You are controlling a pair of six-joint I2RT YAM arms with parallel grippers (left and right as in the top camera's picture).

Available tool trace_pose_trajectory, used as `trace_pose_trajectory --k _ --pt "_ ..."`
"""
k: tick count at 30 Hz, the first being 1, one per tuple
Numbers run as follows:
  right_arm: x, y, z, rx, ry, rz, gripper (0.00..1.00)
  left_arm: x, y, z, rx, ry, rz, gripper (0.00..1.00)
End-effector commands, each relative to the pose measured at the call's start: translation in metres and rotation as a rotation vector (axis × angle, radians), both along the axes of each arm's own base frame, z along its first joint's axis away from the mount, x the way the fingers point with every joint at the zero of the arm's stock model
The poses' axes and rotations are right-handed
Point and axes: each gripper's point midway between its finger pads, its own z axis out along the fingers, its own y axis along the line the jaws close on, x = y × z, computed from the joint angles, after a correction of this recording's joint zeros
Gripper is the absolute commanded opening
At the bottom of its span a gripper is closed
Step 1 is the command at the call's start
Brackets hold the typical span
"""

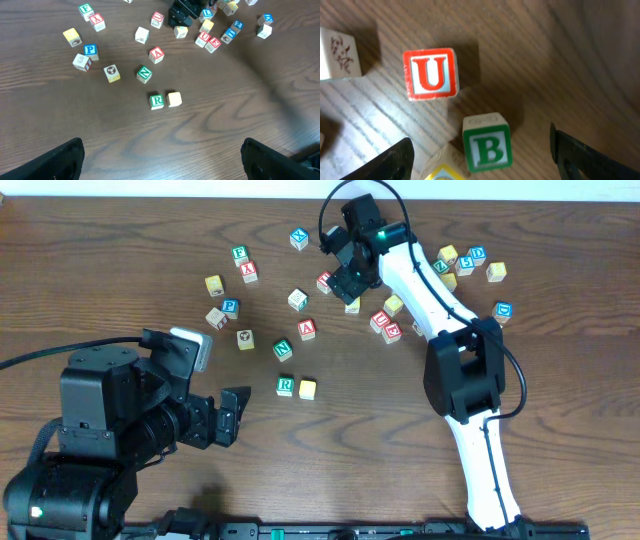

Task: Spell out ROBOT
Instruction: 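Lower the right gripper and close it on the green B block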

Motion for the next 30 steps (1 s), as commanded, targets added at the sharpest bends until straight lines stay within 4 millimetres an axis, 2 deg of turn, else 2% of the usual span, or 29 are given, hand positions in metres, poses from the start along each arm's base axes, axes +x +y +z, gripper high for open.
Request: trace_pose_trajectory --k 1,11,16,21,26,30 --pt "0.004 0.004 -0.004 -0.004 -0.014 0.015 0.83 -0.001 -0.001 0.001 -0.005 -0.003 -0.007 0.98" --pt "0.005 0.004 -0.01 -0.008 -0.011 0.014 0.81 -0.001 -0.001 0.001 -0.006 -0.003 -0.007 0.98" --pt "0.003 0.003 -0.019 -0.016 0.008 0.015 0.78 -0.001 -0.001 0.001 -0.005 -0.003 -0.007 0.98" --pt "0.001 0.004 -0.027 -0.02 0.02 0.018 0.68 -0.001 -0.001 0.001 -0.005 -0.003 -0.007 0.98" --pt "0.001 0.005 -0.027 -0.017 0.017 0.019 0.64 -0.001 -0.001 0.001 -0.005 -0.003 -0.007 0.98" --pt "0.002 0.005 -0.028 -0.017 0.017 0.019 0.54 -0.001 -0.001 0.001 -0.005 -0.003 -0.007 0.98"
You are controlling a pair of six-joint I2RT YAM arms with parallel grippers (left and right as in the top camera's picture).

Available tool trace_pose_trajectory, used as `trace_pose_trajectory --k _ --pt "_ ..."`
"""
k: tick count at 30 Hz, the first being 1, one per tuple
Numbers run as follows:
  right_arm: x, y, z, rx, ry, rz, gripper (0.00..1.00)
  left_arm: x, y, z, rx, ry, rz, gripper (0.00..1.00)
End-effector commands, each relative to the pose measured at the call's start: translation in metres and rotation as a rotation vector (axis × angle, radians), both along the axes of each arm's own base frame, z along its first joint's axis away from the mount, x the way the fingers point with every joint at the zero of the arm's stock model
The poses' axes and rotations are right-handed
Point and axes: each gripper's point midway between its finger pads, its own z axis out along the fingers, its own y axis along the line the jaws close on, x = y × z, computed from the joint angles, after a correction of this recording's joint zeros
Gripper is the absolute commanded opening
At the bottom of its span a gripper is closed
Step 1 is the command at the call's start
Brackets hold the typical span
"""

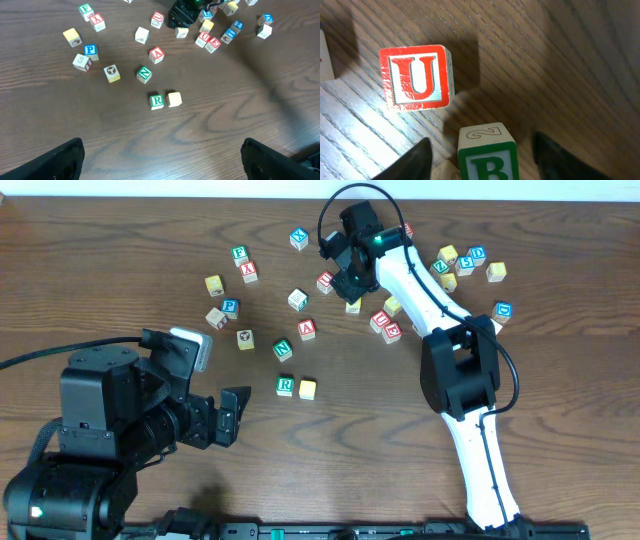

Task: Spell out ROBOT
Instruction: 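Lower the right gripper and close it on the green B block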

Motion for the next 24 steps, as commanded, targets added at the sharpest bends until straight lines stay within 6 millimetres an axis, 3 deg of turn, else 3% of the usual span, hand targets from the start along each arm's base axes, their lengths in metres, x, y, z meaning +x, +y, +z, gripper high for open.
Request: trace_pose_trajectory --k 1,7,10,24 --pt "-0.001 0.006 -0.006 -0.002 0.004 0.017 0.52 -0.001 -0.001 0.001 -0.005 -0.003 -0.007 0.98" --pt "-0.004 0.004 -0.02 -0.013 0.032 0.017 0.4 -0.001 -0.001 0.001 -0.005 -0.003 -0.007 0.98" --pt "-0.006 0.004 -0.022 -0.016 0.039 0.017 0.3 -0.001 -0.001 0.001 -0.005 -0.003 -0.007 0.98" --pt "-0.006 0.005 -0.022 -0.011 0.037 0.02 0.14 -0.001 -0.001 0.001 -0.006 -0.003 -0.007 0.98"
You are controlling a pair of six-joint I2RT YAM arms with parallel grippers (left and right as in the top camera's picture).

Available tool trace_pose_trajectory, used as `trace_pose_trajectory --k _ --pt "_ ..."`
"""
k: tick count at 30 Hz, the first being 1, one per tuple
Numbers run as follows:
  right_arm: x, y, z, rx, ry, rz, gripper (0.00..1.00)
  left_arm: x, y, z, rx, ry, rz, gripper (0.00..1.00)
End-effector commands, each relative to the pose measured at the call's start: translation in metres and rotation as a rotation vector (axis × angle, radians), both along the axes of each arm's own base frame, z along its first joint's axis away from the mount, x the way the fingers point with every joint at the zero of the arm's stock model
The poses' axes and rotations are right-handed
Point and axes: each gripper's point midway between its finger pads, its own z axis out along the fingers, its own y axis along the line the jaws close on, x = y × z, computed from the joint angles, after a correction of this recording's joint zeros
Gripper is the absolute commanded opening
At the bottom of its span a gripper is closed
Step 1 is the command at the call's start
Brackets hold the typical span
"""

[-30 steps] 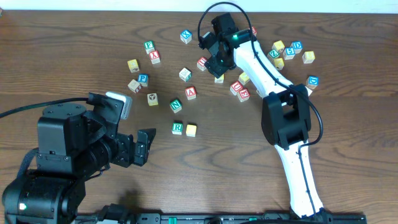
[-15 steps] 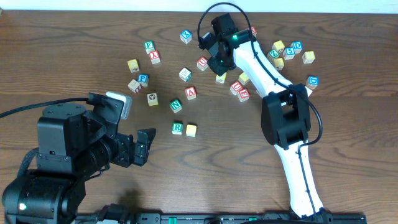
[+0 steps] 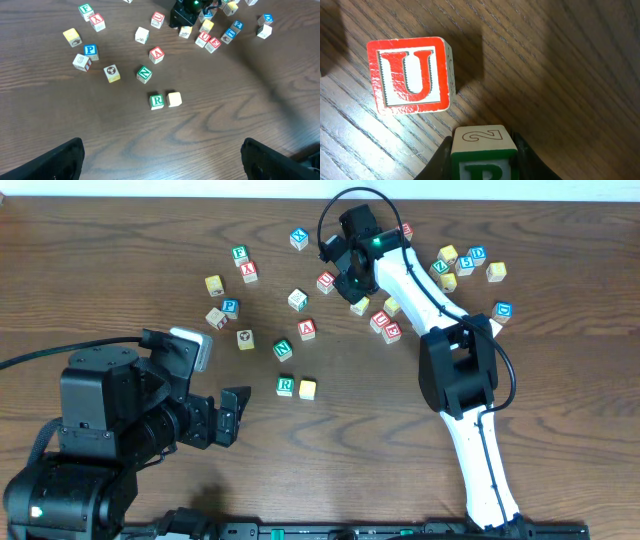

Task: Spell out ROBOT
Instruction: 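Lower the right gripper and close it on the green B block, then lift the B block and carry it toward the R and O blocks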

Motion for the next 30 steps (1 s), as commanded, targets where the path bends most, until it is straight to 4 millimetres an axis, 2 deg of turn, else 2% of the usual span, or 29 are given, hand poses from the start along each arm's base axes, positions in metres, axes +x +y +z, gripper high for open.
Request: trace_pose_trajectory --k 1,6,11,15,21,25,30 --pt "-0.004 0.007 -0.009 0.001 0.018 0.015 0.13 -0.001 -0.001 0.001 -0.005 -0.003 -0.007 0.98" --pt "-0.003 0.011 -0.003 0.013 0.009 0.014 0.09 -0.001 -0.001 0.001 -0.005 -0.003 -0.007 0.98" --pt "0.002 0.014 0.024 0.041 -0.036 0.017 0.08 -0.001 -0.001 0.001 -0.006 -0.003 -0.007 0.98" --pt "0.007 0.017 0.059 0.075 -0.091 0.002 0.08 -0.001 -0.001 0.001 -0.005 -0.003 -0.007 0.98" --pt "0.007 0.017 0.126 0.142 -0.175 -0.053 0.05 -0.001 -0.001 0.001 -0.005 -0.003 -0.007 0.98" --pt "-0.001 0.014 0.167 0.183 -0.21 -0.093 0.05 -0.001 -0.001 0.001 -0.005 -0.003 -0.007 0.98" --pt "-0.018 0.006 0.198 0.238 -0.185 -0.205 0.01 -0.001 -0.001 0.001 -0.005 -0.003 -0.007 0.98"
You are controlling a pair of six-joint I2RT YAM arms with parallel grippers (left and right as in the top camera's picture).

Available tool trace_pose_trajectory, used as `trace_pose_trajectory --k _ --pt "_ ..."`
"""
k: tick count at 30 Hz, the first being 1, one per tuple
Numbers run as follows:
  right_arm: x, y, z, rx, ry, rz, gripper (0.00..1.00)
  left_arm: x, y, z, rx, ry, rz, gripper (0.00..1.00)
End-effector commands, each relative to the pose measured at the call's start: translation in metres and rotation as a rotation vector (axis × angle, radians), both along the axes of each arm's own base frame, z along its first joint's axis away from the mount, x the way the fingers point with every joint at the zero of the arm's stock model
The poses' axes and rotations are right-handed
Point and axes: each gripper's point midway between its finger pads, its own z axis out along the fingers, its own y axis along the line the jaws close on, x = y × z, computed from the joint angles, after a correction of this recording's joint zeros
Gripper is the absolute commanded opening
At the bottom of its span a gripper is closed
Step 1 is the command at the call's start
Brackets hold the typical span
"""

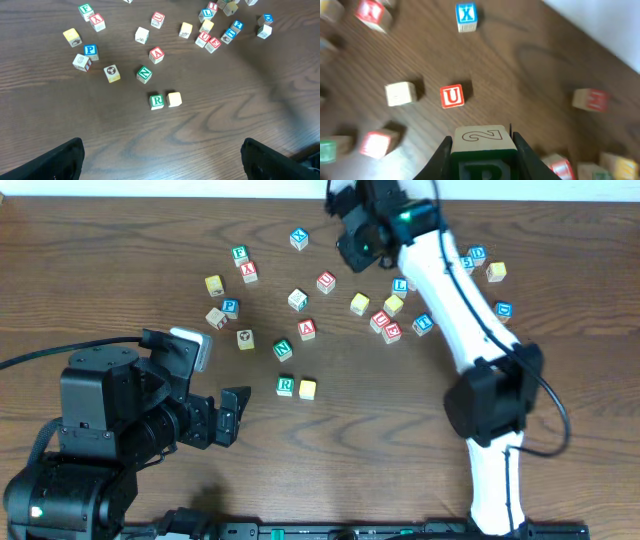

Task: Spell out ROBOT
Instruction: 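Lift the B block and carry it toward the R and O blocks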

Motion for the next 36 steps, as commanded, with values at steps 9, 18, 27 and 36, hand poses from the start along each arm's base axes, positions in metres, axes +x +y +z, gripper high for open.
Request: trace_pose_trajectory --k 9,18,27,36 --pt "-0.063 -0.017 0.013 0.12 0.292 -0.426 0.01 -0.001 -0.001 0.001 -0.005 -0.003 -0.007 0.98" --pt "-0.12 -0.002 0.001 -0.115 0.295 -0.548 0.01 -0.001 -0.001 0.001 -0.005 -0.003 -0.007 0.98" --pt "-0.154 0.035 -0.008 -0.199 0.244 -0.504 0.01 -0.001 -0.001 0.001 -0.006 -0.003 -0.007 0.98" --pt "-0.164 0.021 -0.029 -0.264 0.269 -0.563 0.01 -0.001 -0.001 0.001 -0.006 -0.003 -0.007 0.98"
